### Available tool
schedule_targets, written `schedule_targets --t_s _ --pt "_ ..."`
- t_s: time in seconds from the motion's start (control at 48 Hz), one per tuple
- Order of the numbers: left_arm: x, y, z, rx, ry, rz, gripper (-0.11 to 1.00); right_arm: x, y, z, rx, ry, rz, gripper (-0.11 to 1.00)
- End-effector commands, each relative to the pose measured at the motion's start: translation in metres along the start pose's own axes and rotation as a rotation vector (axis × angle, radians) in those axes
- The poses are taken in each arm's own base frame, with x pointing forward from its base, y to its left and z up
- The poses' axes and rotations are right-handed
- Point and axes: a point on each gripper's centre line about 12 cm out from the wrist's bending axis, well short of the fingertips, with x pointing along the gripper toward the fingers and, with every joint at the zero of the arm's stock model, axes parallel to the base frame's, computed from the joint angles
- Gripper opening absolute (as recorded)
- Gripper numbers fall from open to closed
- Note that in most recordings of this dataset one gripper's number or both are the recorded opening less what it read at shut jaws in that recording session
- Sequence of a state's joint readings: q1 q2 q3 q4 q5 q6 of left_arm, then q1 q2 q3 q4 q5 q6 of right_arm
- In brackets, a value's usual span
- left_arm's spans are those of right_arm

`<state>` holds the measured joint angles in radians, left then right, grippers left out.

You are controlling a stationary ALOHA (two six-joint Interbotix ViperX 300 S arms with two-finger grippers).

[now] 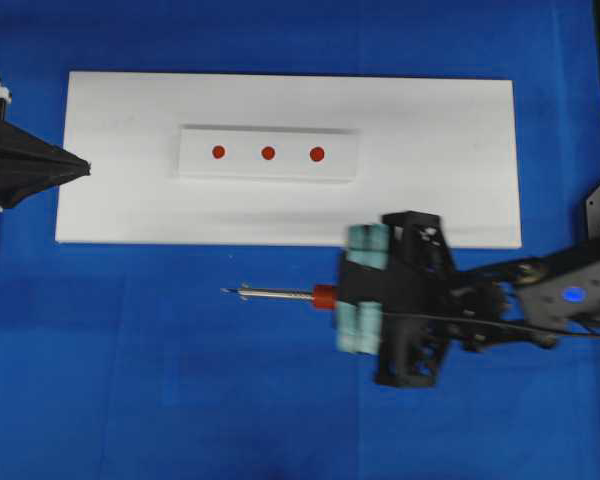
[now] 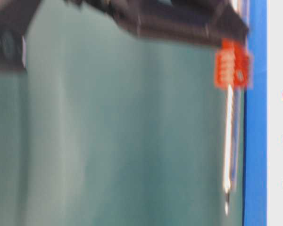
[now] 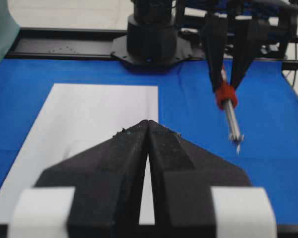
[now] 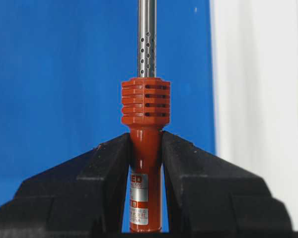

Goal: Touch the tip of the soldering iron to the mark.
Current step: 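Lift the iron and carry it back toward the front table, then lower the iron onto the blue cloth and open the right gripper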

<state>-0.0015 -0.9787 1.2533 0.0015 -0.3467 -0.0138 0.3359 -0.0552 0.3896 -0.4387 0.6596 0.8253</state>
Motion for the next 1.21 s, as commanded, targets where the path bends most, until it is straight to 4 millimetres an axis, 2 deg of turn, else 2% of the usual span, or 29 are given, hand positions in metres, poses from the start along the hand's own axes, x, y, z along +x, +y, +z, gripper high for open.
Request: schedule_targets --t_s 0.0,0.25,0.521,0.667,1.001,1.189 --pt "0.002 0.0 0.004 0.0 -0.014 -0.002 0.0 0.003 0.002 0.025 0.015 -0.048 0.004 0.06" --pt "0.002 0.0 0.004 -0.003 -0.014 -0.002 0.0 0.024 0.016 0.054 -0.025 -0.078 0.01 0.06" --pt "0.002 0.0 0.003 -0.012 -0.009 -0.002 0.0 0.031 0.017 0.054 -0.022 -0.07 0.008 0.06" --pt "0.002 0.0 0.003 -0.012 -0.009 -0.002 0.0 0.041 0.019 0.049 -0.025 -0.055 0.009 0.06" --pt "0.002 0.0 0.002 -0.014 -0.006 -0.002 0.0 0.101 0.031 0.014 -0.016 -0.033 0.101 0.06" --pt "0.002 0.0 0.002 -0.014 -0.002 -0.002 0.0 0.121 0.033 -0.005 0.009 -0.01 0.128 0.06"
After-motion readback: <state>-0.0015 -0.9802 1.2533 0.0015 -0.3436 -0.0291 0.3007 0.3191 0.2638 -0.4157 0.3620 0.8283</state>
